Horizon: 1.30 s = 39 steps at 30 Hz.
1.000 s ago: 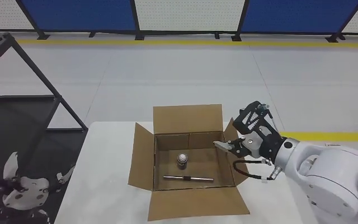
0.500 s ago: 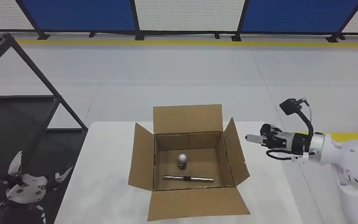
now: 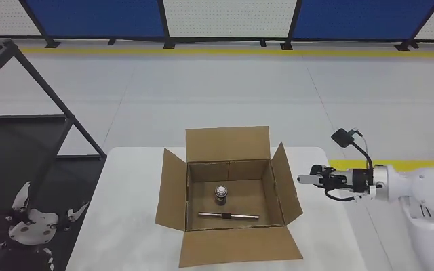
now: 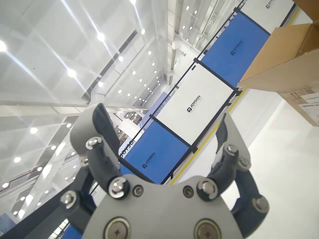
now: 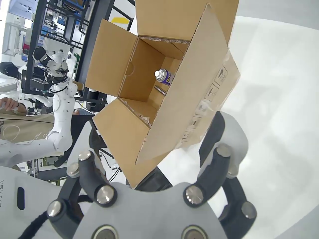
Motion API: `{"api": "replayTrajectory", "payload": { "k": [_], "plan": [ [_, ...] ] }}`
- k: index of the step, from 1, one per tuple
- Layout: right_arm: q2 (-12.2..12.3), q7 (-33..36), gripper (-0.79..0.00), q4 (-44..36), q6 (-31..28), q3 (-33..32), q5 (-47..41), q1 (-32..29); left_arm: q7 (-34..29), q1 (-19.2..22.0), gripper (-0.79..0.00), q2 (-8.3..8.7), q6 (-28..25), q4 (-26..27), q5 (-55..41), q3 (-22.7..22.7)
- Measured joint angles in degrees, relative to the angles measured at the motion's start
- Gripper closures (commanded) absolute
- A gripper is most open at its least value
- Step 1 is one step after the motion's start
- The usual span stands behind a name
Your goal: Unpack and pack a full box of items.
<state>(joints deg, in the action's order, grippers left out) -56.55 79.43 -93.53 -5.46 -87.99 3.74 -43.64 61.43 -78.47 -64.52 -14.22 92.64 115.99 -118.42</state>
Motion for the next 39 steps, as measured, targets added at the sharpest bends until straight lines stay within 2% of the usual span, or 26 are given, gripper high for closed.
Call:
{"api": "replayTrajectory", "payload": {
  "k": [4, 9, 15, 21, 30, 39],
  "plan": [
    [-0.2, -0.8, -0.785, 0.6, 1.2, 4.1, -1.0, 0.7, -3.5, 0.1, -0.785, 0.19, 1.2, 0.3, -0.3, 0.8],
    [-0.6, -0.7, -0.785, 2.3, -0.1, 8.7, -3.1, 3.1, -3.9, 0.1, -0.785, 0.71, 1.8, 0.2, 2.7, 2.1],
    [-0.9, -2.8, -0.785, 2.1, -1.9, 12.3, -4.4, 4.7, -3.6, 2.2, -0.785, 1.42, 0.5, -1.1, 5.0, 4.8],
    [-1.2, -3.8, -0.785, 1.5, -3.4, 15.3, -6.5, 6.1, -3.7, 5.1, -0.785, 1.93, 0.3, -1.9, 7.1, 9.0],
    [-1.8, -3.4, -0.785, 4.3, -4.9, 20.6, -8.2, 9.5, -7.7, 9.8, -0.785, 2.31, 1.2, -2.6, 11.1, 16.2],
    [-2.9, -9.9, -0.785, 8.6, -6.4, 26.2, -5.4, 10.8, -10.3, 13.1, -0.785, 2.38, 1.8, -3.6, 11.5, 22.0]
  ]
}}
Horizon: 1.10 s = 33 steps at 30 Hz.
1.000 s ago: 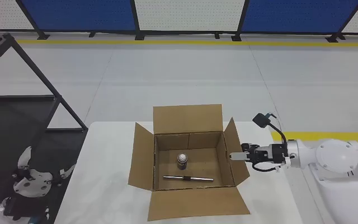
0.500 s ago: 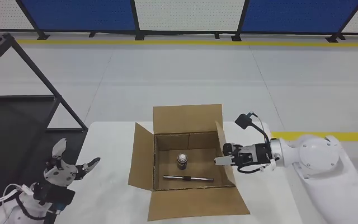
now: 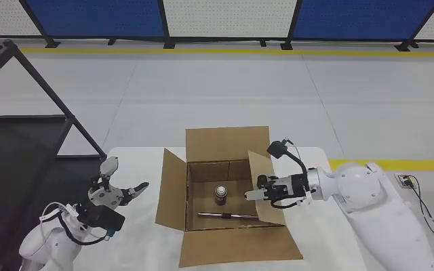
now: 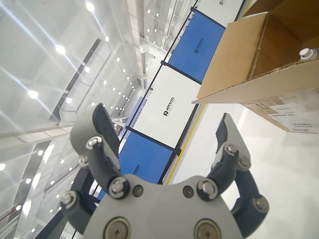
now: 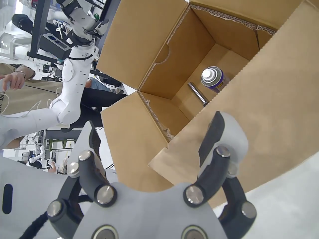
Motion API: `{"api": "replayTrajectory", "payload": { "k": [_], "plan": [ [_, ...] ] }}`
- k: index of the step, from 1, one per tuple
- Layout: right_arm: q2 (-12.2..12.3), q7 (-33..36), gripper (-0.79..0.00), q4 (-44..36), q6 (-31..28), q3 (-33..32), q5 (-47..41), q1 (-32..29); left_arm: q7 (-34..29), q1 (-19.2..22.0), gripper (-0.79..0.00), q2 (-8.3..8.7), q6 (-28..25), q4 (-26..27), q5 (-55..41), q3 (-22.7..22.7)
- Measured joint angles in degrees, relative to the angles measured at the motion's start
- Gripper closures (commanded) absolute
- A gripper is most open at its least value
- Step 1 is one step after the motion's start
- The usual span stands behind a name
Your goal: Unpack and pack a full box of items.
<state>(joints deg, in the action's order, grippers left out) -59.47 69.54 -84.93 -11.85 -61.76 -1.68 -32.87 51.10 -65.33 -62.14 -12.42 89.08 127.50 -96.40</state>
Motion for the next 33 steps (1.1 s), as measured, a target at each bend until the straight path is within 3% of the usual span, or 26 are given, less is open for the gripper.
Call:
{"api": "replayTrajectory", "payload": {
  "k": [7, 19, 26, 33],
  "plan": [
    [-1.3, -3.8, -0.785, 4.4, 0.4, 5.3, 2.0, 1.6, -0.3, 0.0, -0.785, 0.32, 1.0, -0.3, -1.4, 0.6],
    [-3.6, -4.6, -0.785, 12.1, 0.0, 11.5, 2.5, 6.1, -0.2, -1.4, -0.785, 1.13, 1.3, -0.6, -3.7, -0.8],
    [-4.1, -5.1, -0.785, 13.6, -0.7, 12.1, 2.2, 7.0, -0.1, -1.9, -0.785, 1.49, 1.7, -0.3, -4.1, -0.5],
    [-3.0, -5.7, -0.785, 9.2, -2.3, 8.2, 1.1, 5.0, -0.3, -2.3, -0.785, 1.89, 1.9, -0.2, -4.1, -0.5]
  ]
}}
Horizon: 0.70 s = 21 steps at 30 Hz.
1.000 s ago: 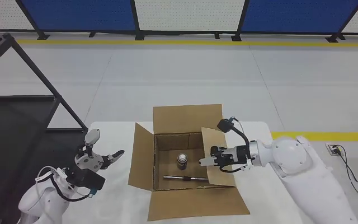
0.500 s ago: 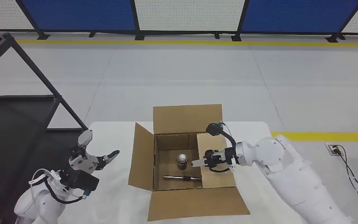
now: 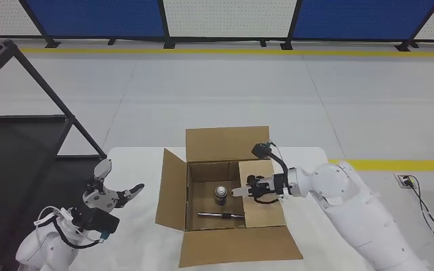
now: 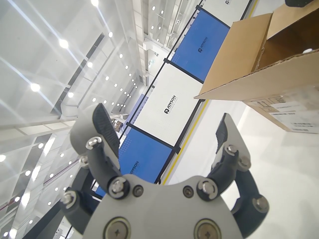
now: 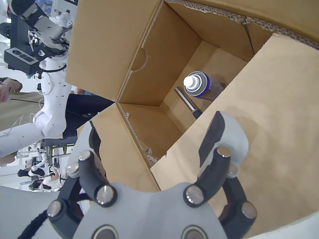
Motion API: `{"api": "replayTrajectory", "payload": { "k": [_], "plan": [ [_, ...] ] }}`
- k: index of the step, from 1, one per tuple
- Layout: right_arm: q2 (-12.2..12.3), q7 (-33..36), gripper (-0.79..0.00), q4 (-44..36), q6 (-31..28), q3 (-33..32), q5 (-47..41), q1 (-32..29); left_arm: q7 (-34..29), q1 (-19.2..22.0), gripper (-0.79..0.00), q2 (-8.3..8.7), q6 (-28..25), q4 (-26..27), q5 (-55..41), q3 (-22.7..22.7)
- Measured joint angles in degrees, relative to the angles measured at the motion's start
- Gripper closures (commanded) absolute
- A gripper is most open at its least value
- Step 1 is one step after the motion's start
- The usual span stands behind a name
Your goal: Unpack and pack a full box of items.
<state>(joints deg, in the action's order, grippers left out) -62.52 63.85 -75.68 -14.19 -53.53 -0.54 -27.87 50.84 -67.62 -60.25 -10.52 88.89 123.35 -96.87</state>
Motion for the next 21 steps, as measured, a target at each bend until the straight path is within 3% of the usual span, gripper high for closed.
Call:
{"api": "replayTrajectory", "payload": {
  "k": [12, 21],
  "plan": [
    [3.3, -1.7, -0.785, -12.7, -0.8, -11.2, 0.7, -8.3, -0.3, -0.8, -0.785, 0.74, -0.7, -0.3, 0.8, 0.2],
    [6.4, -0.2, -0.785, -21.9, -6.1, -25.5, -3.0, -19.8, 0.4, 2.8, -0.785, 0.78, -1.3, -0.1, 3.7, 6.3]
  ]
}}
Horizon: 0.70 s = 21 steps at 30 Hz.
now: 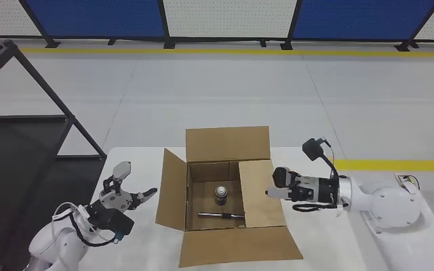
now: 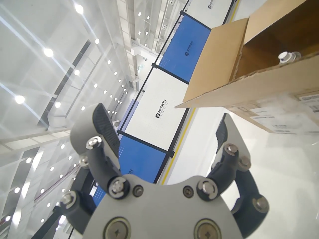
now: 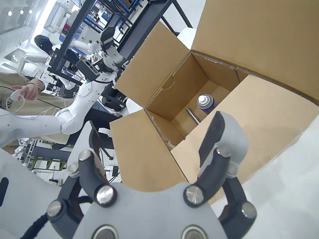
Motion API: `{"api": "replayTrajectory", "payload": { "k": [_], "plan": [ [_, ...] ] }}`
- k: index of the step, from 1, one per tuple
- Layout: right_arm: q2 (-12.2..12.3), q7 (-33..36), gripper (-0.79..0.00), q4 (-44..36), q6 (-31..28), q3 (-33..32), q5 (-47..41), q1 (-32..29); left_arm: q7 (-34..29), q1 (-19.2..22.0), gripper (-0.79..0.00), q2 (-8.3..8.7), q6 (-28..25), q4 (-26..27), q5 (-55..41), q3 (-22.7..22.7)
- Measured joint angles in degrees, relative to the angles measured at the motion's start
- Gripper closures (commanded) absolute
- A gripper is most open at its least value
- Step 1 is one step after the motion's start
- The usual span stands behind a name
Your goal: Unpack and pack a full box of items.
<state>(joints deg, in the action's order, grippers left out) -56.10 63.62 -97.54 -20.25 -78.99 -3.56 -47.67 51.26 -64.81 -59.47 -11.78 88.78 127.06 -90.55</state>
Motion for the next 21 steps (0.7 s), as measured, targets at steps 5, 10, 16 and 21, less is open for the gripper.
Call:
{"api": "replayTrajectory", "payload": {
  "k": [5, 10, 16, 21],
  "plan": [
    [1.2, 0.7, -0.785, -3.8, -3.0, -6.3, -1.0, -6.2, 2.0, 2.1, -0.785, 0.01, 0.0, 0.7, 2.0, 3.7],
    [1.8, 1.3, -0.785, -4.7, -4.2, -9.5, -2.6, -9.4, 1.4, 3.4, -0.785, -0.06, -0.4, 1.9, 3.2, 6.7],
    [2.3, 2.5, -0.785, -4.0, -5.8, -10.4, -4.1, -10.6, -1.2, 5.9, -0.785, -0.38, -1.4, 1.5, 5.3, 11.2],
    [2.6, 3.5, -0.785, -2.4, -6.9, -10.0, -5.2, -10.8, -3.3, 8.9, -0.785, -0.89, -2.2, -1.0, 7.0, 15.7]
  ]
}}
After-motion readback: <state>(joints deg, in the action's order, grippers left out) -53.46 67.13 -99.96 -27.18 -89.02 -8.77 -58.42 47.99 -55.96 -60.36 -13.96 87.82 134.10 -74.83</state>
